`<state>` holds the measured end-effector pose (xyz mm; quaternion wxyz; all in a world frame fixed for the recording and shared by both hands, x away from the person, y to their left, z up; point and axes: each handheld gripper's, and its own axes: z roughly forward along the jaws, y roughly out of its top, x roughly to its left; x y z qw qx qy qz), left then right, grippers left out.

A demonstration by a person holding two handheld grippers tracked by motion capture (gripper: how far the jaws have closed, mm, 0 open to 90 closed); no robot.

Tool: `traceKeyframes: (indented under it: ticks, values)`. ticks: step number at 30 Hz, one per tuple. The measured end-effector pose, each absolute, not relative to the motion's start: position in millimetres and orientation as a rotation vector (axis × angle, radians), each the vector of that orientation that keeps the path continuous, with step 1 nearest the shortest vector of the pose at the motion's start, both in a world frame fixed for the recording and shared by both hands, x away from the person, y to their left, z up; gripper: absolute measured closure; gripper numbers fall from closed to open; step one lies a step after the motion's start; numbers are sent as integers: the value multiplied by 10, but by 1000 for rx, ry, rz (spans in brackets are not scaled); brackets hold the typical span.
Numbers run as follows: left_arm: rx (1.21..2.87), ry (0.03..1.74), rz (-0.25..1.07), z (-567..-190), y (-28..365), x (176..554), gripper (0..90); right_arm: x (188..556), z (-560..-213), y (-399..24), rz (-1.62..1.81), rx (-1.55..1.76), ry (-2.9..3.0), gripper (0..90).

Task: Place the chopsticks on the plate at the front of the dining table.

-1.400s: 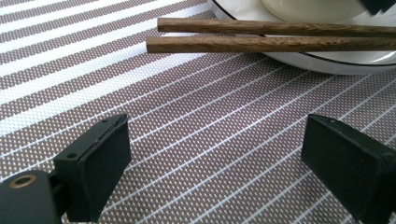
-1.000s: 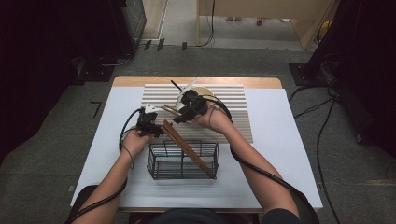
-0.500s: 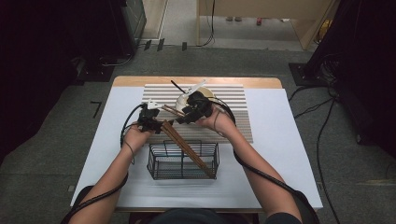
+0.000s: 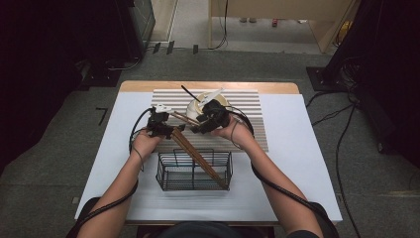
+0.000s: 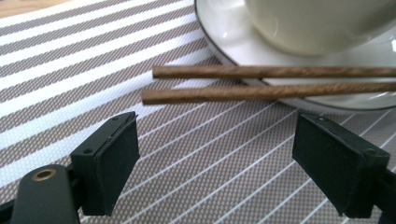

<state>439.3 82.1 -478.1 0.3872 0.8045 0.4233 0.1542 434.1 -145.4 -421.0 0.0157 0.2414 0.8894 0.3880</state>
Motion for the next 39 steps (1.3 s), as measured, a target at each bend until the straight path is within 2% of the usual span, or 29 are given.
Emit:
traceKeyframes:
  ticks: [7,39]
  values:
    - [2034,1064,379,-4761,798,4428,153,4283,-4236,-1564,1215,780,2737,460]
    - [2026,1058,425,-4811,769,4424,152,3981,-4424,-2141,1238,876,2573,466]
